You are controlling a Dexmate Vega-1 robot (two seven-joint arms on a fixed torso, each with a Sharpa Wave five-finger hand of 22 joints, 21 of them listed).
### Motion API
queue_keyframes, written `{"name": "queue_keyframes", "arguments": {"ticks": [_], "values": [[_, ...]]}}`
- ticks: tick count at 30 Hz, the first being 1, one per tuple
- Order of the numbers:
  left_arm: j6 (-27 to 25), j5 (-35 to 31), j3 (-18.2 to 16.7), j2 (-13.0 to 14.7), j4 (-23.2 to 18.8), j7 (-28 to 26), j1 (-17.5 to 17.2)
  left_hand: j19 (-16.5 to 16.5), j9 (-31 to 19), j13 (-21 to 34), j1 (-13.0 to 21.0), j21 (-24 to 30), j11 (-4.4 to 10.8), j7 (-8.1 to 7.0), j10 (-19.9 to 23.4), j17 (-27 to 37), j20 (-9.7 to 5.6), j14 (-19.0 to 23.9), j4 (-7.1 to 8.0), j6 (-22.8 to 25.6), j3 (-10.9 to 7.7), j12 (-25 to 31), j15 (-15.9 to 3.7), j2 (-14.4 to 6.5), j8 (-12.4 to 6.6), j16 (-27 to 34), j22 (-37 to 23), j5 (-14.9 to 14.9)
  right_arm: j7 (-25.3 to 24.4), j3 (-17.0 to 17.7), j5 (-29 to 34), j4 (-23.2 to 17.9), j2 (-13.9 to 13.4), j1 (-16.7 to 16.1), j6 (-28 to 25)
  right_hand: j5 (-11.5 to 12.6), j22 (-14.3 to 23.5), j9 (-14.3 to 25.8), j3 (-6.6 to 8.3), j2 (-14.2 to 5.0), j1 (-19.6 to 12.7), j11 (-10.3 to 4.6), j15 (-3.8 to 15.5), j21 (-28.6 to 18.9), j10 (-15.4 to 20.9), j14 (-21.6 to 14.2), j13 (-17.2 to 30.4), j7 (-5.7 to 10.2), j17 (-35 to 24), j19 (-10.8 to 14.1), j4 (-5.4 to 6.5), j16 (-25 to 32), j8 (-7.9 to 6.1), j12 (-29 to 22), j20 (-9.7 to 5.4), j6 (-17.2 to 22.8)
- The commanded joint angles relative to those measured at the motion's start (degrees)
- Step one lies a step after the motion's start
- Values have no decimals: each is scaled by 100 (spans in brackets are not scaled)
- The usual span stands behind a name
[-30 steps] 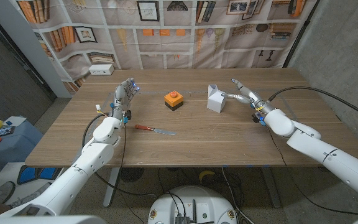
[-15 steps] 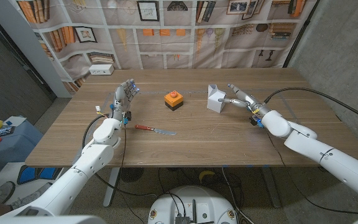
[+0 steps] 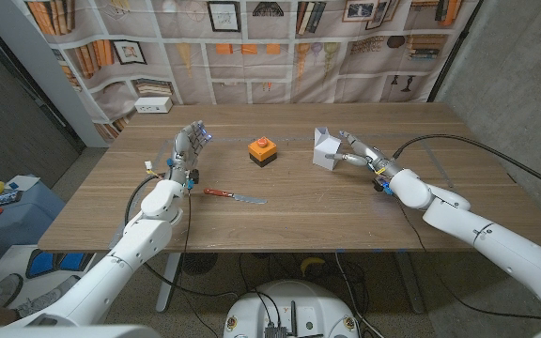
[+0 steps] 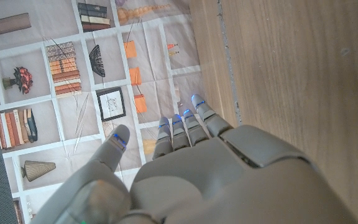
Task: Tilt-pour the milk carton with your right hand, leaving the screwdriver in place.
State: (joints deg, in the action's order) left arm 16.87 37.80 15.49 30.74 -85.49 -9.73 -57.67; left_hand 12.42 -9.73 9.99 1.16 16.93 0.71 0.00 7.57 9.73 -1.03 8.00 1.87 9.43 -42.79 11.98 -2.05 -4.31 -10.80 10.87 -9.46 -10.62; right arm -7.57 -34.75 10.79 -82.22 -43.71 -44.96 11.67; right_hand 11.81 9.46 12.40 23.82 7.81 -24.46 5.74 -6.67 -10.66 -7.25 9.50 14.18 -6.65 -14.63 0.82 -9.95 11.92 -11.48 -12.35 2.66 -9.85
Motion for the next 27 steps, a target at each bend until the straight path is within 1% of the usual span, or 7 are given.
{"name": "queue_keyframes", "arguments": {"ticks": [1,9,12,15,19,24,27], "values": [[16,41,28,-23,6,51,-31,61,-26,33,2,-10,10,17,69,15,14,60,17,68,-40,-24,-38,-384,10,-11,-32,-24,-111,-164,126,282,174,149,37,-2,24,12,15,-48,-75,3,7,-42,47,-41,25,-165,-15,65,45,37,-49,-39,9,-824],[5,62,72,-50,96,138,48,83,-27,35,0,-25,13,21,78,16,31,86,25,77,-43,-29,-50,-383,13,-10,-33,-23,-354,-207,127,552,328,198,185,-4,21,28,60,-87,-233,-31,75,-75,205,-194,69,-113,-18,214,24,110,-143,-120,-7,-702],[-3,64,88,-65,125,151,74,101,-28,35,-2,-27,23,21,88,16,49,94,29,82,-44,-28,-45,-384,12,-11,-34,-23,-416,-227,116,653,380,225,257,-5,21,36,72,-85,-309,-95,99,-87,313,-272,90,-84,-18,293,15,143,-187,-165,-28,-642],[-20,67,99,-68,138,154,88,105,-28,36,-2,-35,21,24,99,16,49,99,32,84,-46,-27,-43,-384,14,-12,-34,-23,-496,-248,120,744,436,245,328,-7,21,42,79,-77,-375,-100,92,-102,407,-363,108,-64,-21,378,11,180,-230,-200,30,-579],[-47,75,111,-72,158,162,110,116,-28,37,-4,-44,13,28,101,16,55,106,37,89,-48,-31,-36,-384,15,-14,-35,-23,-654,-278,179,807,517,254,326,-9,23,51,77,-61,-436,-189,117,-106,608,-416,124,-52,-28,455,17,205,-307,-270,41,-434],[-84,100,132,-73,217,220,170,144,-29,38,-5,-53,25,41,125,16,56,145,43,119,-50,-27,-45,-383,7,-7,-36,-23,-787,-295,187,812,608,242,232,0,23,54,79,-45,-493,-229,97,-96,663,-422,131,23,-31,470,7,209,-333,-282,58,-398],[-115,122,145,-72,260,269,215,170,-31,39,-7,-62,28,52,185,16,68,182,51,149,-52,-11,-39,-383,1,-2,-37,-23,-959,-297,207,866,687,236,233,41,21,58,72,19,-590,-329,145,-95,826,-475,137,50,-32,529,-17,229,-359,-327,54,-377]]}}
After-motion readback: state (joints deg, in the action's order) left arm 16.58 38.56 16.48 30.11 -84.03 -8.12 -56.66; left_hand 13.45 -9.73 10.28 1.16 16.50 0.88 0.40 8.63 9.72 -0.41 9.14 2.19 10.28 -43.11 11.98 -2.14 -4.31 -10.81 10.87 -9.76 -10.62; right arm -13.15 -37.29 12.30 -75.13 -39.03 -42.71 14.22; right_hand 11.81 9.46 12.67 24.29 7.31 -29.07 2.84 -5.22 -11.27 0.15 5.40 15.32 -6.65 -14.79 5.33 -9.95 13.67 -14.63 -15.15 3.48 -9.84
